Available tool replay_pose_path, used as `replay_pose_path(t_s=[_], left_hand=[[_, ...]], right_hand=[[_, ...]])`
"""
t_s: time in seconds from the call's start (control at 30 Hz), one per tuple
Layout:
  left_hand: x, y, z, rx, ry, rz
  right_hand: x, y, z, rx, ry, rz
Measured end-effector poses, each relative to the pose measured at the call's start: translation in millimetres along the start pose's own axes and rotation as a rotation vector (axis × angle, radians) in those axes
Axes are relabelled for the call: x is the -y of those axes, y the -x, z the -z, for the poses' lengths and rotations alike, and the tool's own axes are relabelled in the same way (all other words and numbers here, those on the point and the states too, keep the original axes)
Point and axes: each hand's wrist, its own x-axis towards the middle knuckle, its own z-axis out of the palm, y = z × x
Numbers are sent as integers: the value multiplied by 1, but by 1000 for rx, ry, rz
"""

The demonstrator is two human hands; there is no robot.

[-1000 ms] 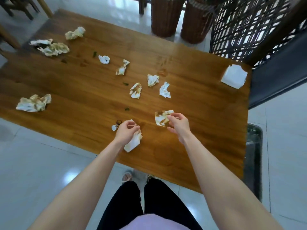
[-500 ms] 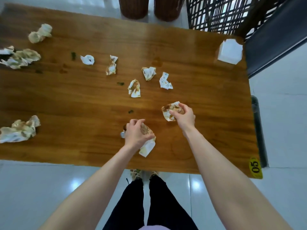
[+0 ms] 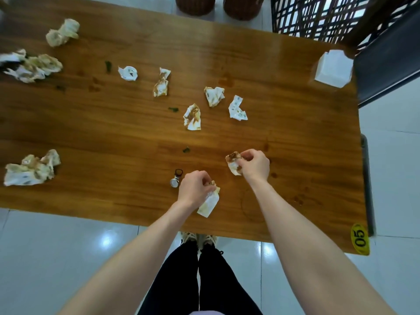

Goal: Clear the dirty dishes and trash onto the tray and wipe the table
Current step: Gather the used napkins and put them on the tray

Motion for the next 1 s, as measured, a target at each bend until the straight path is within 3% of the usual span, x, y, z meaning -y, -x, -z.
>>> replay_pose_path(t_s=[0.27,0.6,1.0], left_hand=[[8,9,44,-161,455,168],[79,3,114,-357,505,277],[143,-15,171,-205,484,247]], right_hand=[[13,21,6,-20,-225,7],[37,76,-33,98,-363,-22],[86,138,-117,-9,-340,-115]])
